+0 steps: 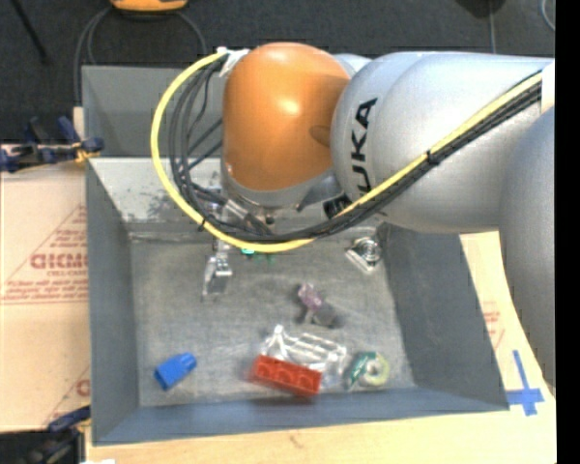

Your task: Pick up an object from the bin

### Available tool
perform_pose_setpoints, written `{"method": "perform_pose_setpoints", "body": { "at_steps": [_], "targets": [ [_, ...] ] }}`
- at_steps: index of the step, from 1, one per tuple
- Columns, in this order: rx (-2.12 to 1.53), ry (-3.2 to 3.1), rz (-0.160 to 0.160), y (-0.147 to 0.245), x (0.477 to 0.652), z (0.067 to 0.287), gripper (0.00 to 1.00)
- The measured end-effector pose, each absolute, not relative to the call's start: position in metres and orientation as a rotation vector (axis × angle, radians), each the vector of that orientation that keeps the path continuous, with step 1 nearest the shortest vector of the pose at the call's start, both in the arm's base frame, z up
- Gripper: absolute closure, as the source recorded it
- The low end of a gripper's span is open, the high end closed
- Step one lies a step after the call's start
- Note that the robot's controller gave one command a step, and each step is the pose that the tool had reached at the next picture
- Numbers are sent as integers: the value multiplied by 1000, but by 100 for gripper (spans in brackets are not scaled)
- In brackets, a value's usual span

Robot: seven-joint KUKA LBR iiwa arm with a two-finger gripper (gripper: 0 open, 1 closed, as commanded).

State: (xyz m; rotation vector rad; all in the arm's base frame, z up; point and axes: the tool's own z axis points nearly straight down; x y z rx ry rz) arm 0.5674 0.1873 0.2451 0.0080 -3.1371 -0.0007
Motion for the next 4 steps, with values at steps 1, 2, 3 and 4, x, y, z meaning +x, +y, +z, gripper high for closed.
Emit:
{"method": "perform_pose_setpoints", "body": {
  "at_steps": [1, 2, 3, 4],
  "targets": [
    [275, -3140, -5, 222, 527, 114, 0],
    [769, -3048, -1, 226, 491, 127, 0],
    [1279, -2870, 1, 221, 492, 119, 0],
    [1861, -2538, 1, 223, 486, 75, 0]
  ]
}}
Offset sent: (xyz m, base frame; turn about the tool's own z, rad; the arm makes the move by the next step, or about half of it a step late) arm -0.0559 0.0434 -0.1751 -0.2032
